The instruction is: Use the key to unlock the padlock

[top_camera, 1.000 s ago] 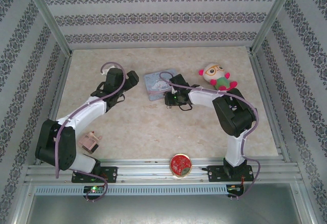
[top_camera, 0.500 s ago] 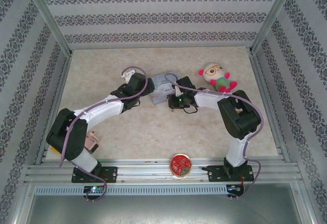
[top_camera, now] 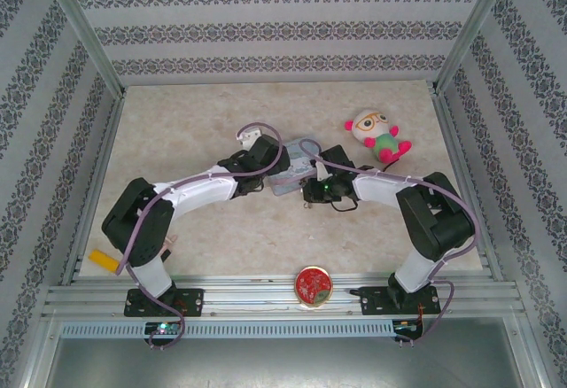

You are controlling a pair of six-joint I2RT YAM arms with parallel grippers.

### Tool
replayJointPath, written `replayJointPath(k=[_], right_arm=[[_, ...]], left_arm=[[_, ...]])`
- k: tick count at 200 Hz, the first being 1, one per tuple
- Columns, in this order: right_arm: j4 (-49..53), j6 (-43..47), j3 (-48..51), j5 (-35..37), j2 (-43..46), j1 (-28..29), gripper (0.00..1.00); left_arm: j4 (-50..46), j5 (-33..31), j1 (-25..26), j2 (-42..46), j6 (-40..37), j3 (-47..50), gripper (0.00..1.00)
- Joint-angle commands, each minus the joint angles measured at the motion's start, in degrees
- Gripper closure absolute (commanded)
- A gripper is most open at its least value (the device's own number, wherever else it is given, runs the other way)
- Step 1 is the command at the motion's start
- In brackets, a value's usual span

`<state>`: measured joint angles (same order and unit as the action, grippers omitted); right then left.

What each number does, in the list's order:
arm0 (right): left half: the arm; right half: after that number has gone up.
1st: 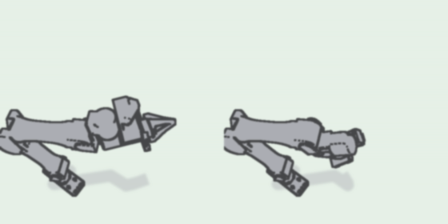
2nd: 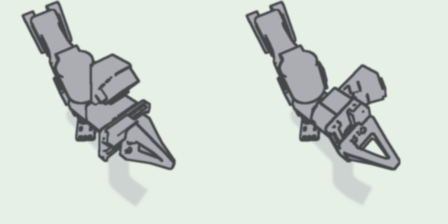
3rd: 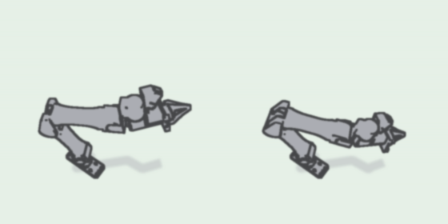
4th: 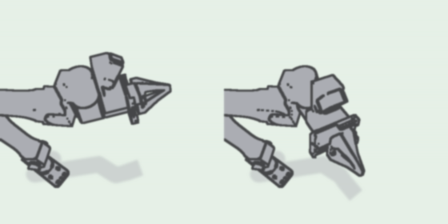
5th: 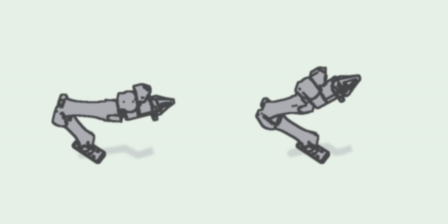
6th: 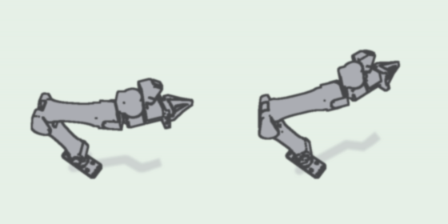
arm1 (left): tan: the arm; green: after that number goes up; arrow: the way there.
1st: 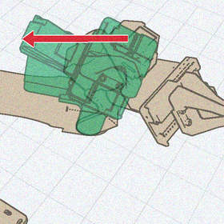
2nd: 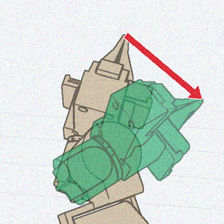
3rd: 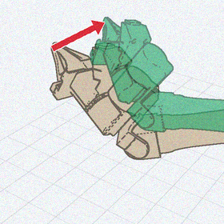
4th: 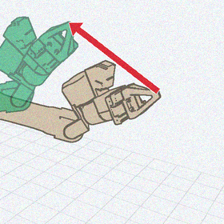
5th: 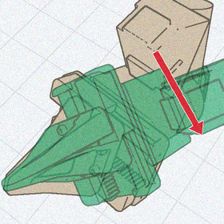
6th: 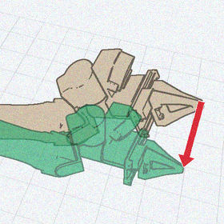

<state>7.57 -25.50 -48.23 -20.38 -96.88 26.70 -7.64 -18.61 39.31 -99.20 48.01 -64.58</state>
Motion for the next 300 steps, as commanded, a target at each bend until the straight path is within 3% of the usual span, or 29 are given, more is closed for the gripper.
replayJointPath(k=[1, 40, 64, 198, 223, 281, 300], right_arm=[[4.13, -2.49, 2.17, -2.00, 0.33, -1.58, 1.00], [2.45, -2.87, 2.09, -3.54, 0.64, -3.18, 0.97], [1.42, -2.55, 1.78, -4.75, 0.38, -3.58, 0.91], [-0.05, -3.45, 3.64, -5.37, 0.90, -4.46, 0.81], [-0.03, -3.59, 3.84, -5.51, 1.32, -4.55, 0.75], [-0.44, -3.96, 4.72, -5.30, 2.90, -4.73, 0.76], [-0.60, -4.18, 4.89, -5.46, 3.09, -4.81, 0.82]], left_arm=[[-4.55, 0.52, 0.58, -1.98, 3.24, -1.18, 0.01], [-5.79, 0.27, 0.59, -2.07, 4.52, -0.03, 0.01], [-5.90, -0.19, 0.59, -2.11, 4.55, -0.11, 0.01], [-6.07, -0.02, 0.59, -2.78, 5.30, -0.81, 0.01], [-6.25, -0.12, 0.59, -2.71, 5.69, -0.65, 0.01], [-6.51, -0.03, 0.59, -2.93, 5.78, -1.08, 0.01], [-6.42, 0.06, 0.59, -2.78, 5.78, -1.10, 0.01]])
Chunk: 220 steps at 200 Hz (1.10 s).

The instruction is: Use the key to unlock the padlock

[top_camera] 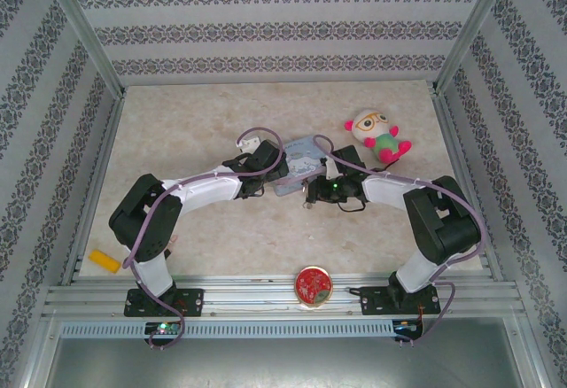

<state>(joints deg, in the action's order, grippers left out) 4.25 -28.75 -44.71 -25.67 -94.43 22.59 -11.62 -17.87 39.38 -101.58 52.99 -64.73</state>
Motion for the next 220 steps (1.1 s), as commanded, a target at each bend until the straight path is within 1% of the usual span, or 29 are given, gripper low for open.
replayJointPath(k=[1, 41, 86, 131, 220], right_arm=[[2.75, -0.89, 1.37, -0.17, 0.65, -0.70, 0.82], [2.91, -2.12, 1.47, -0.41, 1.09, -0.96, 0.88], [2.57, -6.02, 0.86, -4.57, 0.30, -2.61, 0.95], [2.50, -6.84, 0.24, -5.63, 0.74, -3.34, 1.00], [1.34, -8.26, -1.14, -5.70, 0.65, -3.35, 1.00]], left_arm=[[-2.45, -0.73, 0.53, -0.43, 0.80, -0.98, 0.01], [-2.78, -0.55, 0.52, -0.53, 1.15, -0.92, 0.01], [-3.40, 0.04, 0.52, -0.90, 2.24, -0.84, 0.01], [-3.76, 0.20, 0.52, -0.76, 2.40, -0.60, 0.01], [-3.65, 0.40, 0.44, -1.43, 2.73, -0.56, 0.01]])
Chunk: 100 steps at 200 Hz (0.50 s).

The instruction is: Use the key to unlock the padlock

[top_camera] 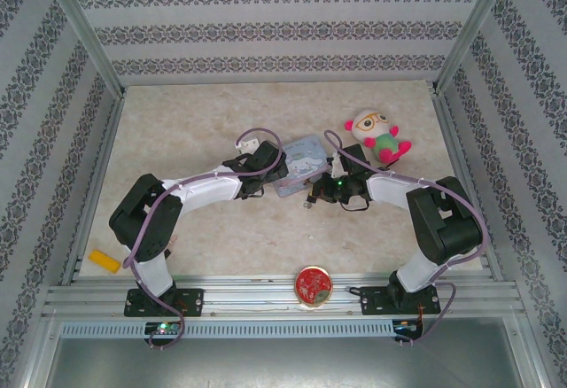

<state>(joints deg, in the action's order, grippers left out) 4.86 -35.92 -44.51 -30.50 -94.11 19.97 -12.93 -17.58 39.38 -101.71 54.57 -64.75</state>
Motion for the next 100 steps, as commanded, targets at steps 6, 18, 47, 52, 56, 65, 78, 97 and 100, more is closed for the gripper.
replayJointPath(k=[6, 18, 47, 52, 56, 65, 78, 97, 100], right_arm=[[0.84, -1.08, -1.45, -0.88, 0.33, -0.78, 1.00], [0.83, -1.08, -1.63, -1.03, 0.19, -0.81, 1.00], [0.85, -1.25, -1.87, -1.36, 0.50, -0.80, 1.00], [0.78, -1.26, -1.89, -1.40, 0.65, -0.78, 1.00], [0.84, -1.26, -1.94, -1.40, 0.72, -0.76, 1.00], [0.85, -1.30, -2.05, -1.53, 0.89, -0.79, 1.00], [1.01, -1.34, -2.15, -1.58, 1.11, -0.78, 1.00], [1.02, -1.39, -2.33, -1.58, 1.29, -0.73, 1.00], [0.98, -1.43, -2.33, -1.57, 1.37, -0.75, 1.00]], left_arm=[[-2.31, 0.10, 0.44, -1.30, 1.16, -0.46, 0.01], [-2.41, 0.09, 0.44, -1.34, 1.29, -0.32, 0.01], [-2.36, 0.07, 0.43, -1.38, 1.42, -0.11, 0.01], [-2.41, 0.07, 0.36, -1.38, 1.49, -0.16, 0.01], [-2.36, 0.09, 0.38, -1.34, 1.46, -0.16, 0.01], [-2.29, 0.09, 0.35, -1.35, 1.51, -0.12, 0.01], [-2.28, 0.09, 0.35, -1.38, 1.51, -0.12, 0.01], [-2.28, 0.07, 0.35, -1.43, 1.42, -0.15, 0.01], [-2.28, 0.07, 0.35, -1.47, 1.42, -0.16, 0.01]])
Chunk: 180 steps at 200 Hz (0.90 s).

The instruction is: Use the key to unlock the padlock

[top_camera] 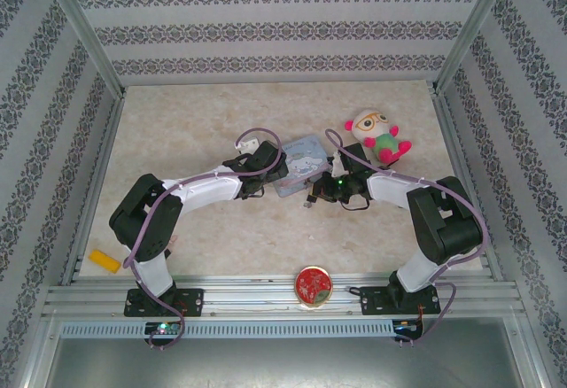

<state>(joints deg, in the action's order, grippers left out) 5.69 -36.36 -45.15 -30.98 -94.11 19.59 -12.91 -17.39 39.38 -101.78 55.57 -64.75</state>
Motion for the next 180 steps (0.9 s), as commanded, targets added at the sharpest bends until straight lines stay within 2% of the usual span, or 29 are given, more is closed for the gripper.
replayJointPath(k=[1, 180], right_arm=[[0.13, -0.99, -1.70, -1.05, 1.37, -0.36, 1.00], [0.22, -1.70, -2.49, -0.75, 1.91, 0.53, 1.00]], left_arm=[[-2.30, -0.12, 0.35, -1.36, 0.42, -0.18, 0.01], [-1.68, -0.11, 0.09, 0.01, 0.50, 1.13, 0.01]])
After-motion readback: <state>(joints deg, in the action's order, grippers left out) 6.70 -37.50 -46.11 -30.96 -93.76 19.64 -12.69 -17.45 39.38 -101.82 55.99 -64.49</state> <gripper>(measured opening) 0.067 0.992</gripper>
